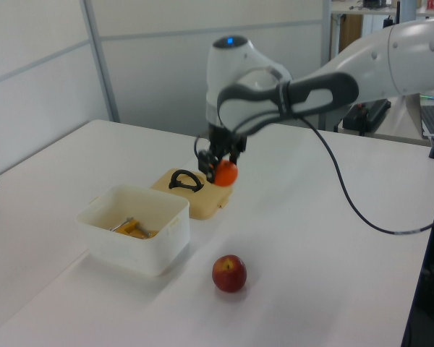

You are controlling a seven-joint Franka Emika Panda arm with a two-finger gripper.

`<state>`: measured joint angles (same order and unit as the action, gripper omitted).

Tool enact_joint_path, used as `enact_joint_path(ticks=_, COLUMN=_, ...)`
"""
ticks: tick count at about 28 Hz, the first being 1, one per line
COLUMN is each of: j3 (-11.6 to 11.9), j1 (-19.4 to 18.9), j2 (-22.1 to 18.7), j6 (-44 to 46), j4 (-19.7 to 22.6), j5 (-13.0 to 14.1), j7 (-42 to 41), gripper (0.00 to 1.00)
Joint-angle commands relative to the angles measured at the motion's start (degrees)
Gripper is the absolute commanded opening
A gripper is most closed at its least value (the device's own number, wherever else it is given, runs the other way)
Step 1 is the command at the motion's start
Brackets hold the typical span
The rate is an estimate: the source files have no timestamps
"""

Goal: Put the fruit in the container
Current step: 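Lift the tangerine and carry it over the white container, then release, then raise the open gripper and move it down toward the red apple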

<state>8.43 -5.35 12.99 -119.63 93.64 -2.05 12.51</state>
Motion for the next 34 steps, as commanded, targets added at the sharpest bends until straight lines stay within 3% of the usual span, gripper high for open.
enact_joint_path(ticks=1, j3=0.10, j1=-0.63, j2=1.25, j6=0.37, j4=-4.17, j5=1.35, j7=8.46, gripper=0.00)
enact_joint_path(ticks=6, j3=-0.25, j1=-2.47, j2=2.56, j6=-8.77, j4=-4.26, j5=0.21, j7=15.16, gripper=0.00)
enact_joint_path(ticks=16, j3=-1.39, j1=-6.60, j2=11.62, j6=-20.03, j4=-4.61, j5=-14.90, j7=35.90, gripper=0.00)
enact_joint_path(ticks=19, j3=-2.36, j1=-6.78, j2=14.60, j6=-20.21, j4=-7.94, j5=-19.12, j7=42.40, gripper=0.00)
enact_joint_path(ticks=20, j3=-2.71, j1=-6.78, j2=15.22, j6=-20.12, j4=-8.30, j5=-19.74, j7=43.72, gripper=0.06)
enact_joint_path(ticks=21, j3=-2.98, j1=-6.78, j2=15.57, j6=-20.12, j4=-8.56, j5=-20.18, j7=44.78, gripper=0.19)
enact_joint_path(ticks=22, j3=-3.24, j1=-6.78, j2=15.66, j6=-20.12, j4=-8.57, j5=-20.79, j7=45.66, gripper=0.42)
enact_joint_path(ticks=23, j3=-3.42, j1=-6.87, j2=15.75, j6=-19.95, j4=-8.57, j5=-21.67, j7=46.89, gripper=0.99)
enact_joint_path(ticks=29, j3=-3.51, j1=-6.78, j2=14.79, j6=-19.42, j4=-8.22, j5=-22.03, j7=44.37, gripper=1.00)
enact_joint_path(ticks=32, j3=-3.59, j1=-6.69, j2=13.38, j6=-15.30, j4=-8.04, j5=-20.72, j7=38.40, gripper=1.00)
enact_joint_path(ticks=34, j3=-3.68, j1=-6.52, j2=12.68, j6=-12.40, j4=-8.04, j5=-18.44, j7=34.62, gripper=1.00)
